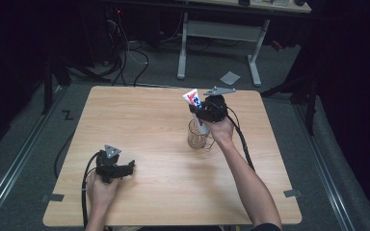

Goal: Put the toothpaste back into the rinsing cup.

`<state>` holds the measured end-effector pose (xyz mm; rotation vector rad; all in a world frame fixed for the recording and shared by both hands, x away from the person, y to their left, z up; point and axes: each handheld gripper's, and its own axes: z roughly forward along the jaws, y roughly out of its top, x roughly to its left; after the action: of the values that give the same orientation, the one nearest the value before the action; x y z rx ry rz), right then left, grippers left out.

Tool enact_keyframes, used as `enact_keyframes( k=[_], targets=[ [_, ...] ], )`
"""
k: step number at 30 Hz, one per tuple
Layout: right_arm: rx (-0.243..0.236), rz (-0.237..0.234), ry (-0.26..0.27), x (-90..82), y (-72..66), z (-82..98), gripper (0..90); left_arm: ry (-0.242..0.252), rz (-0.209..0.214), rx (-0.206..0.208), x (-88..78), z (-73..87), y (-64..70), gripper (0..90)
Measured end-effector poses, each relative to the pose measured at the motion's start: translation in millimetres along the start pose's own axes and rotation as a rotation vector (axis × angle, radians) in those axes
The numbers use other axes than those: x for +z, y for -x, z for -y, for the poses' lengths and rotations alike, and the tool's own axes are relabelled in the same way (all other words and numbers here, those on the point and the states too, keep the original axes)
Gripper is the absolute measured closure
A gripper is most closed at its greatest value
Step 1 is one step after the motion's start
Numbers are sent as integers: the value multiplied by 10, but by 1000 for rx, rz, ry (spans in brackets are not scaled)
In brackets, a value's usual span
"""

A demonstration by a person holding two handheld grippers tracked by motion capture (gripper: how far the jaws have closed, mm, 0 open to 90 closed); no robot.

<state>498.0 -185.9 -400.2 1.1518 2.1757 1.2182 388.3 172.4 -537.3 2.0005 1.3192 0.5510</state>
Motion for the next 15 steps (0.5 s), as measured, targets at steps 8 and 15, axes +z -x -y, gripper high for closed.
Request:
enact_keyframes(
  k=[8, 15],
  targets=[
    [-11, -8, -7, 25, -17, 15, 633, 0, 0, -1, 0, 0, 1, 152],
    [-14, -6, -15, 50, -30, 37, 631, 0, 0, -1, 0, 0, 1, 152]
  ],
)
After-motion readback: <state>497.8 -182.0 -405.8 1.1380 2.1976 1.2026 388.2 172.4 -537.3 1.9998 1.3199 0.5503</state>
